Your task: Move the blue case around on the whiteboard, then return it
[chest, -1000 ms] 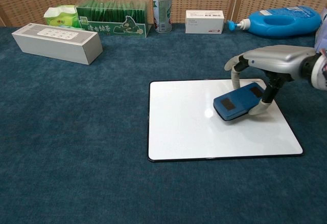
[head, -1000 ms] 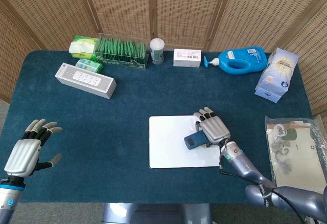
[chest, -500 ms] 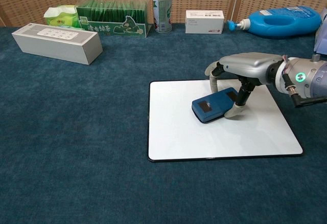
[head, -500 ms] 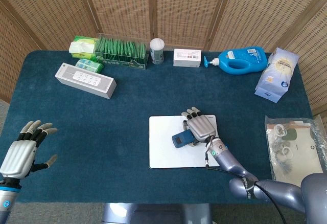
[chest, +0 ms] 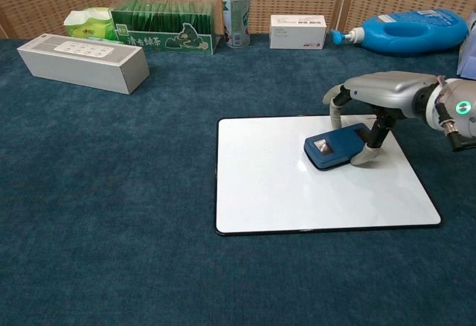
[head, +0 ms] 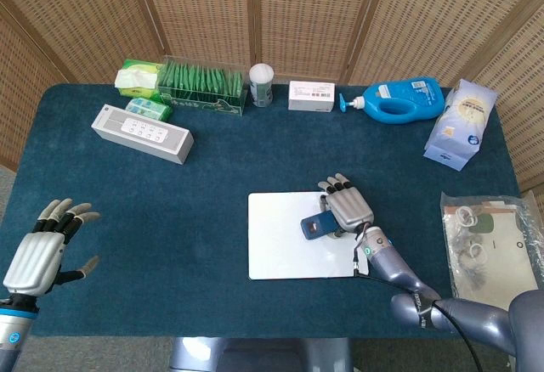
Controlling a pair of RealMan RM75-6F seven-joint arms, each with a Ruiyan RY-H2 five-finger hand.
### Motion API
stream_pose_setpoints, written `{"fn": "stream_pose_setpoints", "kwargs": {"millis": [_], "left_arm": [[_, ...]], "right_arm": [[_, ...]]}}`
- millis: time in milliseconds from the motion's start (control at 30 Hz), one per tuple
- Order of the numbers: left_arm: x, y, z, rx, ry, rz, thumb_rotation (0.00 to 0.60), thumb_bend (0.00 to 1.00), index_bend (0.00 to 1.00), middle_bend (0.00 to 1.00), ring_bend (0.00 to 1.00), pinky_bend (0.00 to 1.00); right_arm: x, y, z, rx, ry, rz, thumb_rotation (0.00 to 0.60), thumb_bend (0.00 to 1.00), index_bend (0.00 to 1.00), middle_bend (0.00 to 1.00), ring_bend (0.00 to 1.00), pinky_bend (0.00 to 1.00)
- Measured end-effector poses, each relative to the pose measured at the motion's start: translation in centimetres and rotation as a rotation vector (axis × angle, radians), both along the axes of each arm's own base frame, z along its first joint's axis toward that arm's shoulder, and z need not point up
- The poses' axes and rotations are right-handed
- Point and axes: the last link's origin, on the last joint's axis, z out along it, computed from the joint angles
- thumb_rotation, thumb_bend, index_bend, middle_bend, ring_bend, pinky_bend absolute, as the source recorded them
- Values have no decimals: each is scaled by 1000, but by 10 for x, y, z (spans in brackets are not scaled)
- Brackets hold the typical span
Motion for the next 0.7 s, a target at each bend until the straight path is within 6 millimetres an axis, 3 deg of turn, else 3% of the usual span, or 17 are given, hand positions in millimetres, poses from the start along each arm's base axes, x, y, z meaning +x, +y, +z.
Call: {"fn": "stream_pose_setpoints", "kwargs": {"millis": [167, 300, 700], "left_arm": [[0, 0, -2, -5, -4, -2, 600, 333, 227, 194, 65, 0], [0, 0, -2, -5, -7, -2, 600, 334, 227, 194, 65, 0], [-5, -4, 2, 1, -12, 9, 600, 335, 226, 195, 65, 0]], "right_arm": [[-12, -1, 15, -32, 19, -21, 600, 0, 615, 140, 0, 0], [-9, 2, 18, -35, 8, -17, 600, 0, 614, 140, 0, 0], [21, 15, -11, 41, -24, 42, 600, 0, 614, 140, 0, 0]]}}
